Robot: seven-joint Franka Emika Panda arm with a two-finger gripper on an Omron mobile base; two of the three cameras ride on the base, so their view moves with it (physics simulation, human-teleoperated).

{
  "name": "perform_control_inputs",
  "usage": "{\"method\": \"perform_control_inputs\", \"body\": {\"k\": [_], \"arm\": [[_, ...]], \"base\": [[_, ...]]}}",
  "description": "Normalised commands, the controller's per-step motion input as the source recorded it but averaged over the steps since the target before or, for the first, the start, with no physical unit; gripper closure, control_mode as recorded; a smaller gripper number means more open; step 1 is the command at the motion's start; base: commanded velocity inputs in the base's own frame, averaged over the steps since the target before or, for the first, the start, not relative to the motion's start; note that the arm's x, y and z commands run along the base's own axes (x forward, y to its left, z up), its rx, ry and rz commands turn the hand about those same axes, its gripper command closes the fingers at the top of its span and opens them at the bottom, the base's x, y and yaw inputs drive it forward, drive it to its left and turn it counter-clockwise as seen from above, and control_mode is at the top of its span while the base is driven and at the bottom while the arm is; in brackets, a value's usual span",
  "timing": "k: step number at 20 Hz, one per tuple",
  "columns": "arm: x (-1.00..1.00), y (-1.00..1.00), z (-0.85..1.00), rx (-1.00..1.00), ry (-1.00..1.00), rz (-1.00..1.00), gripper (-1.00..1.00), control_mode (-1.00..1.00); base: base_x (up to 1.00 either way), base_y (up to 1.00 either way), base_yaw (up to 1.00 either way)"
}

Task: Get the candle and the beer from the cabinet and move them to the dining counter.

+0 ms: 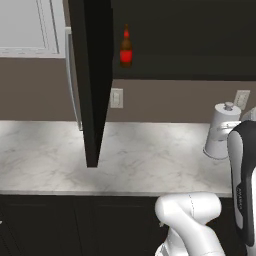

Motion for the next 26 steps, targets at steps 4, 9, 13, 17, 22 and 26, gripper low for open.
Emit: {"method": "perform_control_inputs", "body": {"k": [4,9,13,17,22,26], "arm": [[0.00,0.00,0.00,0.00,0.00,0.00,-1.00,1.00],[0.00,0.00,0.00,0.00,0.00,0.00,-1.00,1.00],[0.00,0.01,0.03,0.00,-0.01,0.04,-1.00,-1.00],[-0.03,0.04,0.21,0.01,-0.03,0.15,-1.00,-1.00],[-0.06,0.06,0.30,0.01,-0.03,0.16,-1.00,-1.00],[0.00,0.03,0.31,0.00,0.00,0.04,-1.00,-1.00]], "base": [[0.00,0.00,0.00],[0.00,0.00,0.01],[0.00,0.01,0.08],[0.00,0.00,0.00],[0.00,0.00,0.00],[0.00,0.00,0.00]]}}
